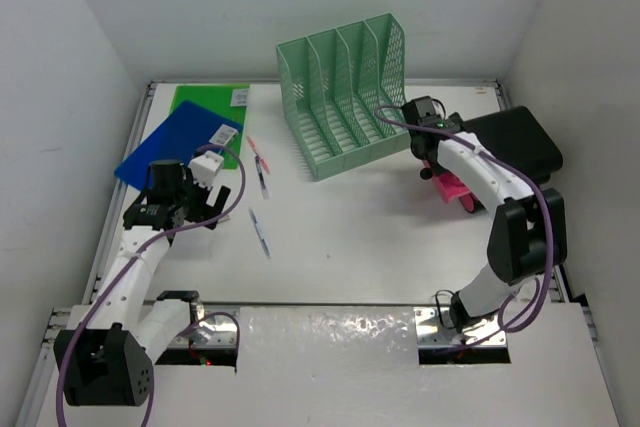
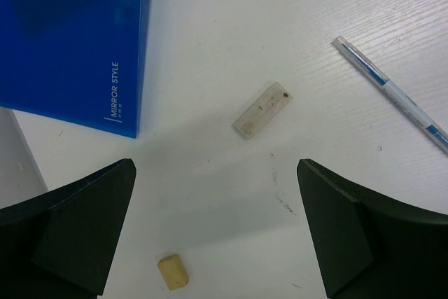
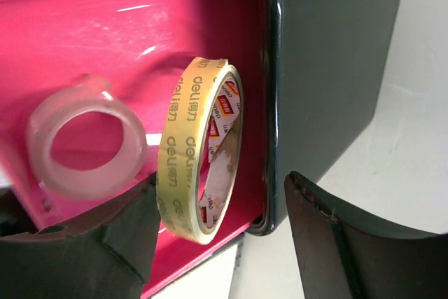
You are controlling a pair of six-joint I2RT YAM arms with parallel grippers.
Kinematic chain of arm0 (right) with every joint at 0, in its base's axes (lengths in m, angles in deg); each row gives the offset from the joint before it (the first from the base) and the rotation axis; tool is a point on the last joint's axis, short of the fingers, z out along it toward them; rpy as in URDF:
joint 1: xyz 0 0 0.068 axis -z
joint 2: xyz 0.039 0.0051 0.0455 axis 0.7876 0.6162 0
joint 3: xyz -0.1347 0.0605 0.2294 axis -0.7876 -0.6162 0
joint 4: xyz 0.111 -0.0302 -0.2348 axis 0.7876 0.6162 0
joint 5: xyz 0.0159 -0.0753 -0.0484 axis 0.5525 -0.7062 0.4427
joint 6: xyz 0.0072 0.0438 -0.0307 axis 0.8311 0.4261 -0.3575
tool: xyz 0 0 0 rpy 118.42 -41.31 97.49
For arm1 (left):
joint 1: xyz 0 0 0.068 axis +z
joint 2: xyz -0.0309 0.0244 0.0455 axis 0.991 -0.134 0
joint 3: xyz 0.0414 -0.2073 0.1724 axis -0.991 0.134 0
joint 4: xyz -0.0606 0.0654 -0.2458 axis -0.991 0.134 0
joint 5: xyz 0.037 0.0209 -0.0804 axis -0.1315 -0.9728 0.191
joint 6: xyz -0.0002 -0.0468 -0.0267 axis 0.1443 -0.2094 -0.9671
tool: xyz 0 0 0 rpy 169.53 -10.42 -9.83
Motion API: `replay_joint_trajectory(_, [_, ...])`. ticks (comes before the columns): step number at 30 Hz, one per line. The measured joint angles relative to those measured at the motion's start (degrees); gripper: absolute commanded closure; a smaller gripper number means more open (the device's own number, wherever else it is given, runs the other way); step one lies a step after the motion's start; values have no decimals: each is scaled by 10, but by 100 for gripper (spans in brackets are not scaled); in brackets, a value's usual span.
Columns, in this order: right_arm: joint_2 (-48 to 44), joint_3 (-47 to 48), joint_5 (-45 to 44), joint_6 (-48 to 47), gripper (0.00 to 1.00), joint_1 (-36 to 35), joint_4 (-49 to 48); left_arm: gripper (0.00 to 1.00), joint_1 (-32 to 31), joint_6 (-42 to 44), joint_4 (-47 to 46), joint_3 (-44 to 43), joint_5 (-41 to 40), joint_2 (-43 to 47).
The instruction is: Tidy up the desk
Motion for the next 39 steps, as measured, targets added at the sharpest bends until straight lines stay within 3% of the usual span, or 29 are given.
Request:
replay_joint_trajectory(2, [-11, 0, 15, -4, 32, 0, 1, 0, 0, 0, 0, 0, 0, -1])
replay_joint_trajectory(9, [-45, 5, 63, -22, 48, 0, -6, 0, 0, 0, 0, 0, 0, -7])
replay_joint_trajectory(10, [-45, 5, 68, -26, 60, 0, -8, 1, 0, 0, 0, 0, -1, -8])
replay_joint_trajectory(14, [-30, 6, 76, -36, 89, 3, -9, 0, 0, 0, 0, 0, -1, -8])
replay_joint_trajectory(16, [-16, 6, 68, -41, 96, 4, -10, 0, 0, 0, 0, 0, -1, -8])
replay_joint_trajectory(20, [-3, 6, 49, -48, 96, 4, -16, 0, 0, 0, 0, -1, -2, -8])
replay_joint_trajectory(23, [-2, 6, 42, -50, 88, 5, -24, 0, 0, 0, 0, -2, -5, -7])
replay_joint_trajectory(26, [0, 6, 41, -50, 68, 9, -28, 0, 0, 0, 0, -2, -5, -7])
replay_joint_trajectory(27, [1, 6, 42, -51, 55, 10, -28, 0, 0, 0, 0, -2, -5, -7])
replay_joint_trajectory(39, [-5, 9, 89, -44, 52, 13, -16, 1, 0, 0, 0, -2, -7, -4])
